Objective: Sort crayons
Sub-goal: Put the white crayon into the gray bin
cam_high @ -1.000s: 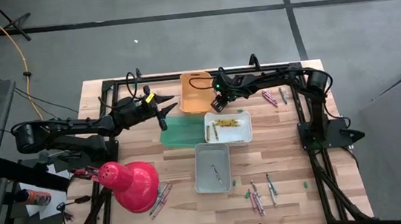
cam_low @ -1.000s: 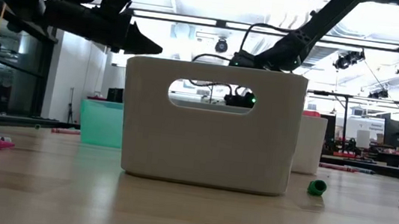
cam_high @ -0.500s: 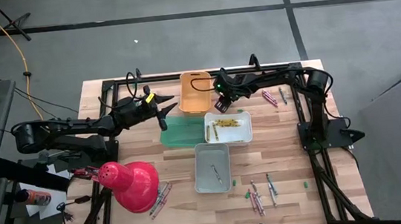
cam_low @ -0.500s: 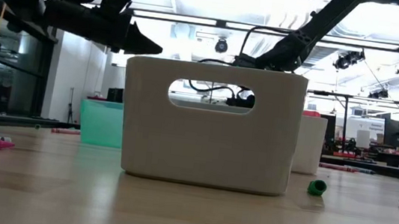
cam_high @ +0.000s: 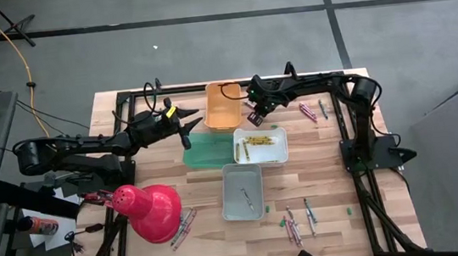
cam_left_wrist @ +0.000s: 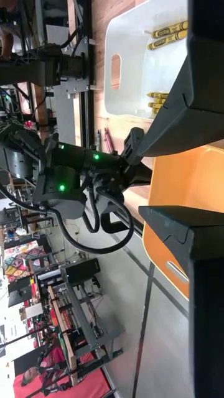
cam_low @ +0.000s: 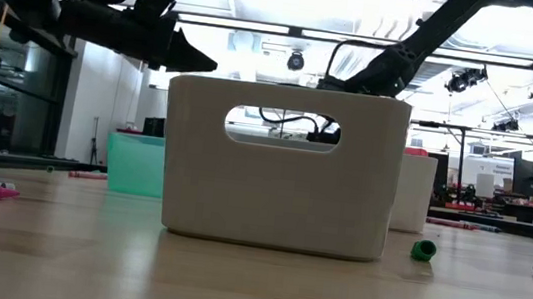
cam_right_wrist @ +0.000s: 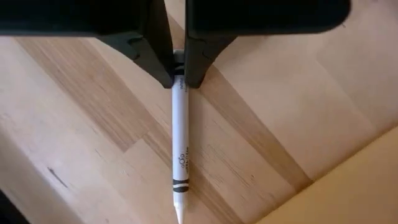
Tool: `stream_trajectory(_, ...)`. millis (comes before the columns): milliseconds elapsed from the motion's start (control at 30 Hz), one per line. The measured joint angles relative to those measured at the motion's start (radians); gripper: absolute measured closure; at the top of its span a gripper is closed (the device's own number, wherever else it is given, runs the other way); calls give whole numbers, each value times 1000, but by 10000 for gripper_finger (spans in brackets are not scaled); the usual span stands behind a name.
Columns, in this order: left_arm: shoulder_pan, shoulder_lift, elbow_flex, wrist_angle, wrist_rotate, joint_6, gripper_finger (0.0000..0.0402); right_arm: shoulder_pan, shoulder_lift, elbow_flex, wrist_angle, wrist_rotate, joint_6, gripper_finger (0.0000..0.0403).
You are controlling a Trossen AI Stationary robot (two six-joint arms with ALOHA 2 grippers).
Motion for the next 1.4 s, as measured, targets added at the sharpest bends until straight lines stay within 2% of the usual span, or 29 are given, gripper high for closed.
stream_trajectory(300, -1, -39, 0, -85, 0, -36, 275, 40, -106, -7, -133, 95, 14, 400)
stream_trajectory(433, -1, -105, 0, -171, 0, -61, 275, 68, -182, -6, -183, 139, 33, 401)
stream_trajectory(567, -1, -201, 0, -282, 1, -103, 275, 118, -283, -27, -161, 160, 37, 402)
stream_trajectory(767, -11, -316, 0, -390, 33, -158, 275, 235, -498, -251, 105, 116, 110, 402)
stream_trajectory(900, -41, -332, 0, -366, 127, -163, 275, 344, -608, -427, 430, 48, 106, 402)
stream_trajectory(1033, -73, -304, 0, -269, 180, -170, 275, 453, -627, -549, 752, 25, 56, 402)
stream_trajectory(1167, -97, -260, 0, -160, 183, -130, 275, 533, -584, -574, 944, 25, -45, 402)
stream_trajectory(1400, -122, -139, 0, -108, 183, -93, 275, 580, -475, -475, 1007, 37, -230, 402)
